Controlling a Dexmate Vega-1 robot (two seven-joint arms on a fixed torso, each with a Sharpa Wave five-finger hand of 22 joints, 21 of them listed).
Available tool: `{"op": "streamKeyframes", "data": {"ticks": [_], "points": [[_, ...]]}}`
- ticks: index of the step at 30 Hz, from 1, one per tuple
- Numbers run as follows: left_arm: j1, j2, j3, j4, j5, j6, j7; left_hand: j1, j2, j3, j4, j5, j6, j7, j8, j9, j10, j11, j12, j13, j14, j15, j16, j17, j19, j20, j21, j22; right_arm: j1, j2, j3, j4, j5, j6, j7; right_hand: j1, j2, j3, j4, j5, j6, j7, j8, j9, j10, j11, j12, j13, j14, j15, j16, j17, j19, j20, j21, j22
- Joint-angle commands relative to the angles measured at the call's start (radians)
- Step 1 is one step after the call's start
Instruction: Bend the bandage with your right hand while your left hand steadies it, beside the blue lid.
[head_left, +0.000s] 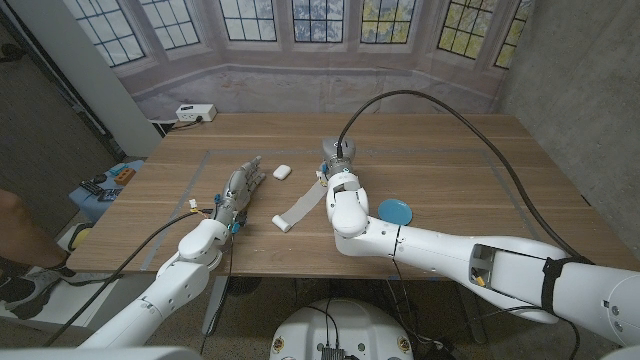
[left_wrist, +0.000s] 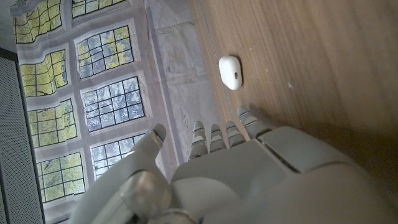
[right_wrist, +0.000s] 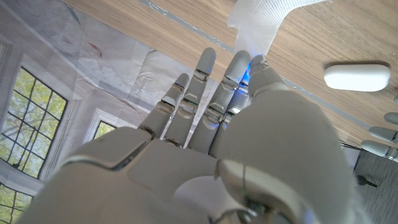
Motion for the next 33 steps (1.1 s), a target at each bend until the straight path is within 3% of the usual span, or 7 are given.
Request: {"op": "streamKeyframes", "data": {"ticks": [1, 33], "points": [[-0.001, -0.001, 0.004, 0.009, -0.002, -0.012, -0.013, 0.012, 0.003, -0.001, 0.006, 0.005, 0.007, 0.004, 0.002, 0.004, 0.003, -0.001, -0.003, 0.004, -0.002, 0.001, 0.001, 0.002, 0.002, 0.003, -0.001, 0.005, 0.019, 0.002, -0.045, -0.04, -0.009, -0.058, 0.023, 0.013, 0.003, -0.004, 0.0, -0.001, 0.007, 0.006, -0.001, 0.004, 0.0, 0.004, 0.006, 0.004, 0.007, -0.105, 0.005, 0.002, 0.008, -0.001, 0.0, 0.005], [-0.054, -0.034, 0.019, 0.118, -0.029, -0.046, -0.094, 0.015, 0.003, -0.002, 0.007, 0.005, 0.007, 0.0, 0.001, 0.004, 0.003, -0.001, -0.003, 0.004, -0.003, 0.004, 0.001, 0.002, 0.002, 0.004, -0.001, 0.006, 0.114, 0.059, -0.176, -0.044, 0.089, -0.217, 0.018, 0.021, 0.008, -0.017, 0.004, 0.0, 0.006, 0.018, -0.01, 0.006, 0.0, 0.009, 0.012, 0.015, 0.007, -0.1, 0.004, 0.002, 0.008, 0.007, -0.002, 0.005]]}}
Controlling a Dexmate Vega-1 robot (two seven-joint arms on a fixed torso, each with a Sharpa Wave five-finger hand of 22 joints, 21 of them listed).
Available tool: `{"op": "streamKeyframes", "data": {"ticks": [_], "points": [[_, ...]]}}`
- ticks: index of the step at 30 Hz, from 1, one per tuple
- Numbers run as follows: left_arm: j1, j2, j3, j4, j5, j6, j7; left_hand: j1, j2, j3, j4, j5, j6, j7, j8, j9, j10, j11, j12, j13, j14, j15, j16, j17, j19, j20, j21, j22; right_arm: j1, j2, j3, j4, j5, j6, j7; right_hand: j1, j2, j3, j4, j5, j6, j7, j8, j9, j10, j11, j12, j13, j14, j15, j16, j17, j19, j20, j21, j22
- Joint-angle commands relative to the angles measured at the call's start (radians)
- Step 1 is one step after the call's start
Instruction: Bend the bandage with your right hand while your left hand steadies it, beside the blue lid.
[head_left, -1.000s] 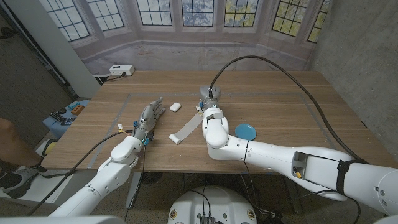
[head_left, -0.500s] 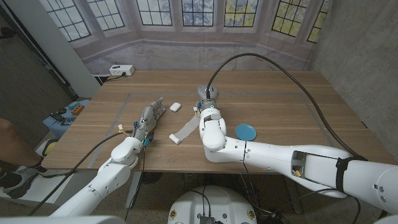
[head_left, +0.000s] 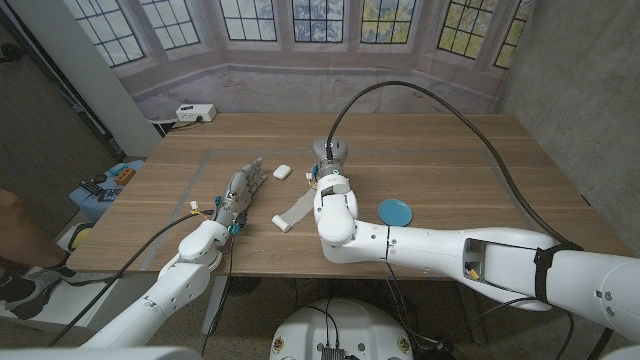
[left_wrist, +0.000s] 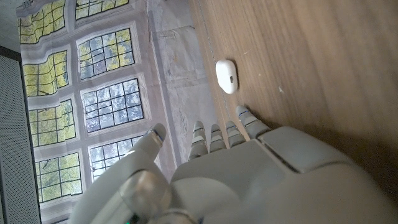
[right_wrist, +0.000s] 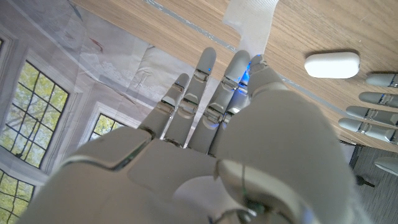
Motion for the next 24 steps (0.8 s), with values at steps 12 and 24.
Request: {"op": "streamKeyframes", "data": {"ticks": [12, 24], "points": [[-0.041, -0.03, 0.016, 0.071, -0.006, -0.024, -0.039, 0.012, -0.002, 0.001, 0.001, 0.005, 0.007, 0.0, 0.001, 0.004, 0.003, -0.001, -0.003, 0.004, -0.003, 0.004, 0.0, 0.002, 0.001, 0.005, -0.002, 0.006, 0.086, 0.023, -0.101, -0.031, 0.15, -0.118, -0.068, 0.019, 0.004, -0.007, 0.002, 0.001, 0.004, 0.015, -0.003, 0.003, 0.008, 0.011, 0.008, 0.009, 0.011, -0.098, -0.001, 0.001, 0.005, 0.008, -0.002, 0.005], [-0.019, -0.007, 0.002, 0.025, 0.003, -0.025, -0.014, 0.013, -0.002, 0.0, 0.001, 0.005, 0.007, 0.001, 0.001, 0.004, 0.003, 0.0, -0.003, 0.004, -0.002, 0.002, 0.001, 0.002, 0.0, 0.004, -0.002, 0.006, 0.089, 0.03, -0.102, -0.049, 0.182, -0.118, -0.084, 0.021, 0.005, -0.008, 0.003, 0.001, 0.007, 0.019, -0.005, 0.003, 0.009, 0.012, 0.01, 0.009, 0.015, -0.098, -0.002, 0.0, 0.005, 0.012, -0.002, 0.005]]}}
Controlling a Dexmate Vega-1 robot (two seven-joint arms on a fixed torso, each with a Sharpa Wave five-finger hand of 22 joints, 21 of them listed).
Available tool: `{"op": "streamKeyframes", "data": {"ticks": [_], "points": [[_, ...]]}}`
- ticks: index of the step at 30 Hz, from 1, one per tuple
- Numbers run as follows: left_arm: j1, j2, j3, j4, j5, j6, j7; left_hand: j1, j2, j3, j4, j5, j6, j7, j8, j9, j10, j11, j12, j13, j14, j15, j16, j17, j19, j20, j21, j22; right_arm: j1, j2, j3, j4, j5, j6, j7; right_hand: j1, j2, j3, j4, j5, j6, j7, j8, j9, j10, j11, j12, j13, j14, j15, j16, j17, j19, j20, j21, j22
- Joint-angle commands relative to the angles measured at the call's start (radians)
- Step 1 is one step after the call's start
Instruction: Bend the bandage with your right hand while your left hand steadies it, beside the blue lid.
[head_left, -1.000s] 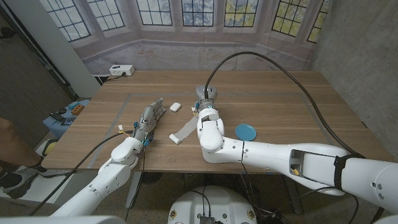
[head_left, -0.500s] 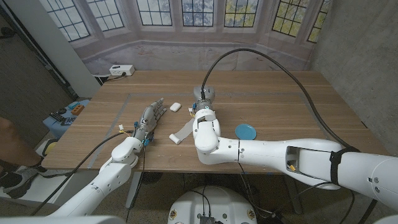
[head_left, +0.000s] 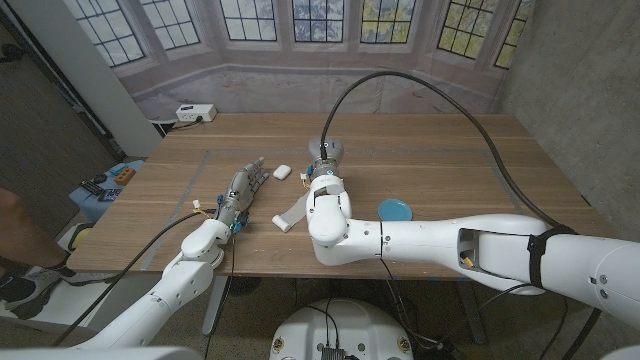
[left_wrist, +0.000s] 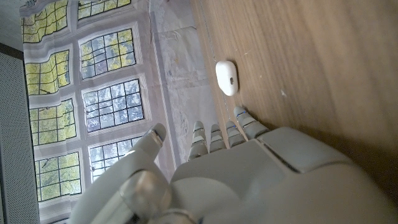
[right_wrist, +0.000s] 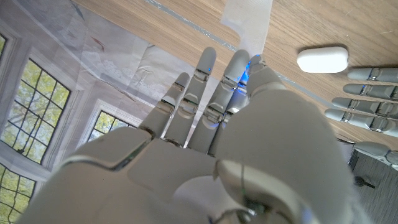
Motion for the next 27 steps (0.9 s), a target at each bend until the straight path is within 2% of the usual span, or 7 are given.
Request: {"op": "streamKeyframes", "data": {"ticks": [1, 14, 27], "points": [[0.017, 0.018, -0.013, -0.036, 0.009, -0.004, 0.019, 0.013, -0.002, 0.0, 0.001, 0.005, 0.007, 0.0, 0.001, 0.004, 0.003, 0.0, -0.003, 0.004, -0.002, 0.002, 0.001, 0.002, 0.001, 0.004, -0.002, 0.006, 0.009, 0.01, -0.008, -0.019, 0.049, -0.014, -0.024, 0.013, -0.003, -0.005, -0.001, 0.001, 0.005, 0.007, -0.003, 0.004, 0.004, 0.008, 0.01, 0.005, 0.013, -0.098, -0.001, 0.003, 0.001, 0.008, -0.002, 0.005], [0.021, 0.025, -0.019, -0.044, 0.008, -0.014, 0.014, 0.014, -0.003, -0.001, 0.001, 0.005, 0.006, 0.0, 0.001, 0.004, 0.003, -0.001, -0.003, 0.004, -0.003, 0.002, 0.0, 0.002, 0.001, 0.004, -0.002, 0.006, -0.013, 0.031, 0.009, -0.024, 0.032, -0.014, -0.009, 0.017, -0.002, -0.007, -0.001, 0.002, 0.006, 0.014, -0.006, 0.004, 0.005, 0.015, 0.012, 0.008, 0.017, -0.098, -0.001, 0.002, 0.001, 0.01, -0.003, 0.005], [0.027, 0.038, -0.028, -0.065, 0.013, -0.025, 0.012, 0.015, -0.003, -0.001, 0.0, 0.005, 0.005, 0.0, 0.0, 0.004, 0.004, -0.001, -0.003, 0.004, -0.005, 0.001, 0.0, 0.002, 0.001, 0.003, -0.002, 0.006, -0.012, 0.053, 0.008, -0.023, 0.023, -0.014, 0.015, 0.018, -0.002, -0.011, 0.0, 0.003, 0.008, 0.019, -0.009, 0.005, 0.011, 0.021, 0.019, 0.014, 0.017, -0.096, -0.003, 0.002, 0.003, 0.015, -0.003, 0.005]]}}
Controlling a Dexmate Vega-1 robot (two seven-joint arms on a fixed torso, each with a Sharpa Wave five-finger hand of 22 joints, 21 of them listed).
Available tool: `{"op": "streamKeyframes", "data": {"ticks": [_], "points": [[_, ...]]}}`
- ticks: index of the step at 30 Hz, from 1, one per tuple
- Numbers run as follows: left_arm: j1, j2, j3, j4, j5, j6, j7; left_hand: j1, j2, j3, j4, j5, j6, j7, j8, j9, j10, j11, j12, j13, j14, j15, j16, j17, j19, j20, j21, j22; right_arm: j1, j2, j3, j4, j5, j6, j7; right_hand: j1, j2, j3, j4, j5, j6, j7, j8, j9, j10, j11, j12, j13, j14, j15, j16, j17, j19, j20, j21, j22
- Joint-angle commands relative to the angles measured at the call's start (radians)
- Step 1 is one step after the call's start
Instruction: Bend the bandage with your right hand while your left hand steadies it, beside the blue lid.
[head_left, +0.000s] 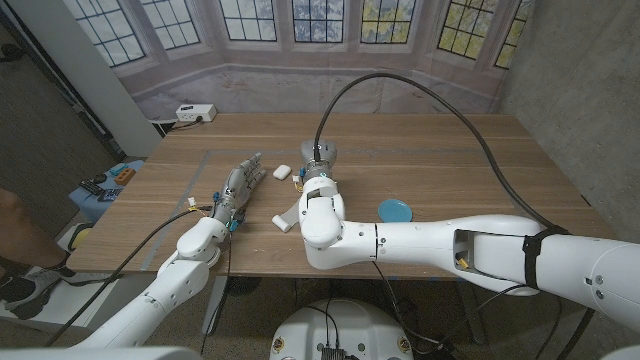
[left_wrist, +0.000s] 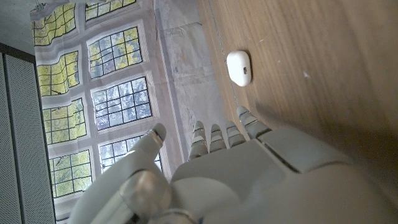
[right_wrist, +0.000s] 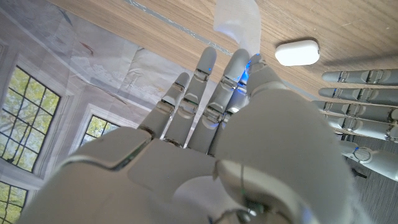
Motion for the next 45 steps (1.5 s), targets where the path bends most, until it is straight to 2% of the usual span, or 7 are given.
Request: {"op": "streamKeyframes", "data": {"ticks": [1, 6, 21, 26, 35, 45], "points": [[0.005, 0.013, -0.01, -0.017, 0.003, -0.012, -0.004, 0.01, 0.002, -0.002, 0.0, 0.005, 0.005, 0.0, 0.0, 0.004, 0.004, -0.001, -0.003, 0.004, -0.004, 0.001, 0.0, 0.002, 0.001, 0.003, -0.001, 0.006, -0.003, 0.024, 0.004, 0.002, -0.008, -0.001, 0.02, 0.006, 0.001, -0.002, 0.002, 0.003, 0.005, 0.008, -0.006, 0.005, 0.003, 0.004, 0.004, 0.005, 0.011, -0.094, -0.002, 0.002, 0.0, 0.006, -0.003, 0.005], [0.001, 0.012, -0.013, -0.009, 0.0, -0.019, -0.014, 0.011, 0.002, -0.002, 0.0, 0.005, 0.005, 0.0, 0.0, 0.004, 0.005, -0.001, -0.003, 0.004, -0.005, 0.0, 0.0, 0.002, 0.001, 0.003, -0.002, 0.006, 0.004, 0.037, -0.005, 0.009, 0.0, -0.001, 0.025, 0.007, 0.001, -0.004, 0.002, 0.003, 0.006, 0.009, -0.008, 0.006, 0.022, 0.006, 0.014, 0.009, 0.012, -0.096, -0.002, 0.002, 0.0, 0.007, -0.003, 0.005], [-0.014, 0.012, -0.014, 0.02, -0.011, -0.023, -0.041, 0.012, 0.002, -0.004, -0.001, 0.005, 0.004, 0.0, 0.0, 0.004, 0.004, -0.001, -0.003, 0.004, -0.006, 0.0, 0.0, 0.002, -0.001, 0.002, -0.002, 0.006, -0.006, 0.071, 0.003, 0.039, -0.041, -0.001, 0.089, 0.005, 0.003, -0.009, 0.004, 0.005, 0.003, 0.011, -0.014, 0.006, 0.027, 0.009, 0.024, 0.018, 0.011, -0.093, -0.003, 0.002, 0.001, 0.015, -0.002, 0.005], [-0.016, 0.013, -0.014, 0.023, -0.013, -0.023, -0.045, 0.013, 0.002, -0.005, -0.002, 0.005, 0.005, 0.0, 0.0, 0.004, 0.002, 0.0, -0.004, 0.004, -0.006, 0.002, 0.0, 0.001, -0.001, 0.003, -0.002, 0.006, -0.029, 0.076, 0.018, 0.041, -0.099, -0.001, 0.132, 0.005, 0.004, -0.01, 0.004, 0.006, 0.004, 0.013, -0.016, 0.006, 0.025, 0.009, 0.026, 0.021, 0.007, -0.092, -0.006, 0.001, 0.001, 0.015, -0.002, 0.005], [-0.016, 0.015, -0.013, 0.02, -0.012, -0.02, -0.047, 0.013, 0.002, -0.005, -0.001, 0.005, 0.005, 0.0, 0.0, 0.004, 0.003, -0.001, -0.004, 0.004, -0.006, 0.001, 0.0, 0.002, -0.001, 0.003, -0.002, 0.006, -0.054, 0.07, 0.027, 0.022, -0.19, -0.001, 0.218, 0.003, 0.006, -0.012, 0.006, 0.007, 0.004, 0.014, -0.018, 0.007, 0.02, 0.01, 0.028, 0.025, 0.005, -0.09, -0.008, 0.001, 0.0, 0.017, -0.003, 0.006], [-0.003, 0.021, -0.012, -0.002, -0.005, -0.016, -0.035, 0.014, 0.002, -0.006, -0.001, 0.005, 0.005, 0.0, 0.0, 0.004, 0.003, -0.002, -0.004, 0.004, -0.006, 0.001, 0.0, 0.002, -0.001, 0.004, -0.002, 0.006, -0.064, 0.04, 0.017, -0.025, -0.22, -0.001, 0.256, 0.001, 0.008, -0.015, 0.007, 0.007, 0.002, 0.013, -0.023, 0.007, 0.016, 0.009, 0.03, 0.028, 0.004, -0.09, -0.009, 0.001, 0.0, 0.018, -0.003, 0.006]]}}
